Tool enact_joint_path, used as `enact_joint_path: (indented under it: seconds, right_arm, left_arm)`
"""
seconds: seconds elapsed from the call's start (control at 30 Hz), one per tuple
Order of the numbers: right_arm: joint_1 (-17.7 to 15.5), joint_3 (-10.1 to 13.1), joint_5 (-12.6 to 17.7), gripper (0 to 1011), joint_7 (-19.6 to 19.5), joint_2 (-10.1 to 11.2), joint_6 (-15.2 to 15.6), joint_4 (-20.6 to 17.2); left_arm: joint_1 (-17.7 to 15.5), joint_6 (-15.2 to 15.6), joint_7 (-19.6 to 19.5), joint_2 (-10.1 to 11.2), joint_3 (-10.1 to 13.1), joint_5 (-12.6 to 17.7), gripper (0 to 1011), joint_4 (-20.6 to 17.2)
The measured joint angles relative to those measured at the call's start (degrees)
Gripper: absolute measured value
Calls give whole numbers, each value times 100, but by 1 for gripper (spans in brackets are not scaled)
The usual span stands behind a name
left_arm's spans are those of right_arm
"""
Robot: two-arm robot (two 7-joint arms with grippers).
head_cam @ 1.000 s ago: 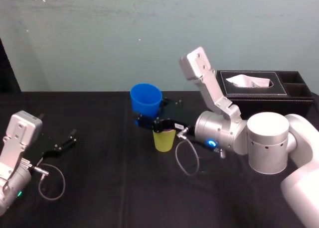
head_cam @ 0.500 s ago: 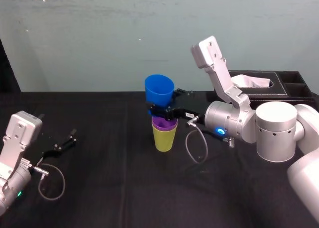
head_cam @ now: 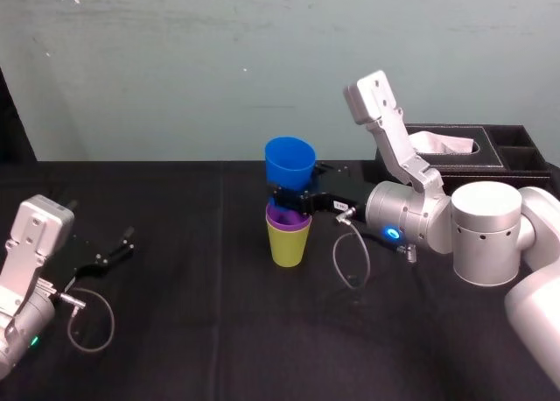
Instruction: Stack the three plastic cups sequentially using one hand.
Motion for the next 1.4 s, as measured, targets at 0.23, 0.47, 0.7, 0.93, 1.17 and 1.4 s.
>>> enact_joint_path:
  seconds: [0.23, 0.47, 0.7, 0.93, 1.17, 1.4]
  right_arm:
    - [48, -60, -28, 705, 4, -50, -104, 202]
    - [84, -87, -96, 705, 5, -96, -191, 376]
    - [89, -81, -125, 705, 5, -129, -215, 460]
    - [89, -123, -212, 705, 4, -142, -182, 495]
    - [89, -140, -279, 705, -1, -192, -133, 558]
    - [93, -129, -314, 705, -35, -259, -84, 649]
  left_arm:
    - [0, 0, 0, 0, 0, 0, 1000, 0]
    - [0, 0, 0, 0, 0, 0, 1000, 0]
    - [0, 0, 0, 0, 0, 0, 1000, 0]
    - [0, 0, 0, 0, 0, 0, 1000, 0]
    - [0, 0, 0, 0, 0, 1, 1000, 0]
    - [0, 0, 0, 0, 0, 0, 1000, 0]
